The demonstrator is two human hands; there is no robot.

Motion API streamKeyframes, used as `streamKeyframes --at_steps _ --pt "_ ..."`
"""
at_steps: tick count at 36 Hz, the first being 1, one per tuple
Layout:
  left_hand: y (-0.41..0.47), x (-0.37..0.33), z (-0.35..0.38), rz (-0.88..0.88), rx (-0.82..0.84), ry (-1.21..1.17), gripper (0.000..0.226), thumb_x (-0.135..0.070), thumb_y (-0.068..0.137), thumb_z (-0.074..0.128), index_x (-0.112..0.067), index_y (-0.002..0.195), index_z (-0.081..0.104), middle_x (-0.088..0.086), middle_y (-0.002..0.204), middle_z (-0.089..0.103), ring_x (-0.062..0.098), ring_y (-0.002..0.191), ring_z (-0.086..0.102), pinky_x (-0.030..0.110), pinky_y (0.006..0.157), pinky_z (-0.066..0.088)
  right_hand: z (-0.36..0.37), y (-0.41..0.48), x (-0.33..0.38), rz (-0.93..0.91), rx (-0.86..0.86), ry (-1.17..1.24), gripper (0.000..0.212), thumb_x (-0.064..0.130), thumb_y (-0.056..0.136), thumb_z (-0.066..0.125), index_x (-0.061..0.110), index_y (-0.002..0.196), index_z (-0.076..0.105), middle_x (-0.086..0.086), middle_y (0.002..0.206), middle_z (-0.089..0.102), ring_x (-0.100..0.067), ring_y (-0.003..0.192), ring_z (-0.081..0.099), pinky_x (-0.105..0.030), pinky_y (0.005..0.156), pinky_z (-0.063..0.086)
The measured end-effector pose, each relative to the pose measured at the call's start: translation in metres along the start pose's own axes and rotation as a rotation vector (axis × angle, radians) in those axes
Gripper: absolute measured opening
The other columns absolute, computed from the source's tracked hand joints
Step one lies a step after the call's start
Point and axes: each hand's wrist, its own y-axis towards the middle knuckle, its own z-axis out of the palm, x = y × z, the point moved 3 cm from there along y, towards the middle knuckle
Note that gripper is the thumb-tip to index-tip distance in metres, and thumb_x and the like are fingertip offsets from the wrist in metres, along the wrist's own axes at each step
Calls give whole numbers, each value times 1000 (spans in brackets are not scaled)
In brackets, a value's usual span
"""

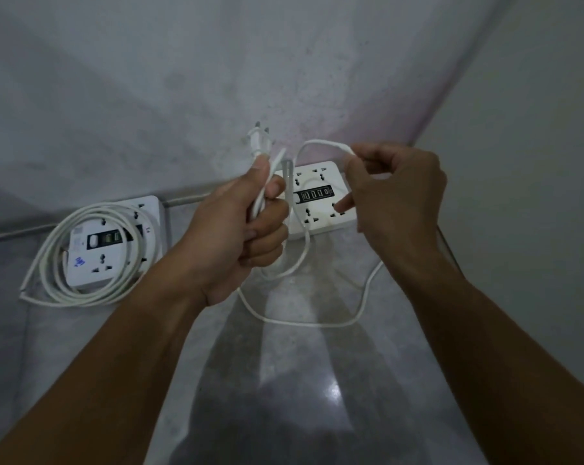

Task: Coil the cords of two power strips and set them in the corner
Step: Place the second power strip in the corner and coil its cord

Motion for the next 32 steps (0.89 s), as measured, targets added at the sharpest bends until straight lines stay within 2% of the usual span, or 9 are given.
streamKeyframes --at_steps 7,13,17,19,21,23,26,30,32 --pt "0 -3 3 2 47 -88 42 -44 105 30 -20 74 45 -6 44 21 9 38 8 25 39 5 1 -1 -7 81 -2 39 17 10 94 67 7 109 75 -1 85 75 -13 47 71 -22 34 48" --pt "5 4 4 -13 -1 -14 41 -44 105 31 -19 76 45 -6 46 23 6 36 14 24 39 6 0 -8 3 11 -34 74 16 16 94 69 13 109 75 3 86 75 -11 49 71 -26 36 51" --pt "10 7 8 -12 -23 56 39 -46 105 32 -19 79 44 -6 47 25 6 37 16 21 37 11 -1 -10 11 -58 -41 57 21 22 93 72 16 112 77 6 90 77 -8 51 71 -21 48 54" --pt "12 7 11 13 -43 90 40 -47 105 31 -18 81 44 -6 48 26 6 37 17 20 37 12 -1 -12 13 -93 -39 32 23 26 93 72 19 114 77 8 94 78 -7 61 73 -24 59 60" --pt "15 6 14 40 -75 128 40 -49 104 31 -17 84 44 -5 49 26 7 38 19 20 37 13 -1 -14 16 -150 -33 10 24 29 94 71 21 116 77 10 99 78 -7 76 75 -31 71 63" --pt "18 5 15 51 -111 173 42 -52 104 29 -15 89 43 -3 50 26 8 38 20 20 37 15 -1 -19 20 -259 -14 -31 25 25 96 68 18 119 75 8 103 78 -6 80 73 -30 75 62" --pt "25 4 14 38 -167 243 48 -59 101 27 -13 95 41 1 54 25 9 39 22 22 40 18 0 -29 29 -507 -9 -134 23 14 95 67 9 116 75 -1 99 78 -5 72 66 -22 69 56" --pt "33 6 13 -13 -198 280 63 -68 97 20 -11 82 43 4 57 28 12 44 25 25 43 22 2 -35 37 -703 9 -205 14 7 93 69 4 104 75 -4 90 73 1 72 50 -5 69 41" --pt "36 5 14 -15 -177 247 66 -68 96 17 -11 92 50 7 60 30 14 47 27 26 44 22 3 -37 40 -775 52 -240 11 7 93 69 4 102 75 -5 89 72 2 72 46 -2 68 36"
